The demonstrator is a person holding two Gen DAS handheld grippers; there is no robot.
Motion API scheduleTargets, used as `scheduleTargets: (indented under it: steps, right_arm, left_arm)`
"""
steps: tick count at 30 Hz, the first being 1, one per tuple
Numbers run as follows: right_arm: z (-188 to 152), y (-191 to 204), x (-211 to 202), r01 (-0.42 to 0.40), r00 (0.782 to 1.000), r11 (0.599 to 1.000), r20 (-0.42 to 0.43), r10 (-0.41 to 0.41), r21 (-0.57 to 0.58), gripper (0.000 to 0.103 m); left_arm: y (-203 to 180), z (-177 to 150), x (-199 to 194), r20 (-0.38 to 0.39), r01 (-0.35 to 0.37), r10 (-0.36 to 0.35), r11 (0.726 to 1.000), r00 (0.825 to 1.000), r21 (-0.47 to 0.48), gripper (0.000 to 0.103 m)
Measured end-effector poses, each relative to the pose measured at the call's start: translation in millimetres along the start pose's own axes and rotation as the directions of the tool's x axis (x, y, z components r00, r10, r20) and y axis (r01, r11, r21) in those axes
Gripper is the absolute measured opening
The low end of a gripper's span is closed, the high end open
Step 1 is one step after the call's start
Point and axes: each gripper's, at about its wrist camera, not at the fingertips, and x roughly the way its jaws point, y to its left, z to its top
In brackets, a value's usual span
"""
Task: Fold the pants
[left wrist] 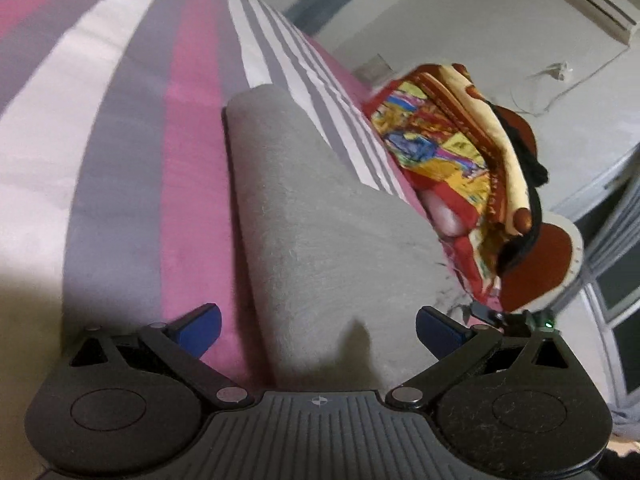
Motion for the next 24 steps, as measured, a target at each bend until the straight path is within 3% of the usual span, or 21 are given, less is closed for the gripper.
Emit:
scheduleTargets:
  steps: [2, 5, 8, 12, 16, 18, 21, 24]
  right_arm:
    - [9, -4, 5, -0.038, 0.999, 0.999, -0.022, 0.038, 0.004, 0.091]
    - [21, -10, 17, -0.084, 0.995, 0.996, -0.063, 0.082, -0.025, 0.09]
    - [28, -11, 27, -0.125, 0.988, 0.992, -0.091, 0.121, -0.034, 0.092]
    - [40, -19, 37, -0.16, 0.981, 0.987, -0.118, 0.156, -0.023, 0.088]
    - [50, -13, 48, -0.138, 0.977, 0.989, -0.167, 0.129, -0.043, 0.087]
    - [55, -9, 57, -0.13, 0.975, 0.99, -0.187, 0.118, -0.049, 0.089]
    - [53, 5, 66, -0.096, 0.978, 0.992, -0.191, 0.078, -0.086, 0.103]
    - [40, 33, 75, 0.016, 0.979, 0.979, -0.196, -0.057, -0.203, 0.103]
  left_arm:
    - [7, 4, 8, -0.012, 0.003, -0.004, 1.0, 1.0, -0.01, 0.073]
    - [22, 11, 22, -0.016, 0.046, -0.047, 0.997, 0.999, -0.054, 0.059]
    - [30, 15, 36, -0.031, 0.143, -0.146, 0.986, 0.989, -0.085, 0.059]
    - [34, 19, 51, -0.046, 0.211, -0.215, 0.974, 0.975, -0.079, 0.059]
    - [39, 27, 69, -0.07, 0.231, -0.238, 0.968, 0.969, -0.094, 0.034]
    - [41, 29, 78, -0.076, 0.265, -0.274, 0.958, 0.959, -0.111, 0.032]
    - [36, 28, 81, -0.08, 0.279, -0.287, 0.956, 0.955, -0.096, 0.032]
    - [32, 28, 80, -0.064, 0.266, -0.272, 0.96, 0.96, -0.086, 0.032]
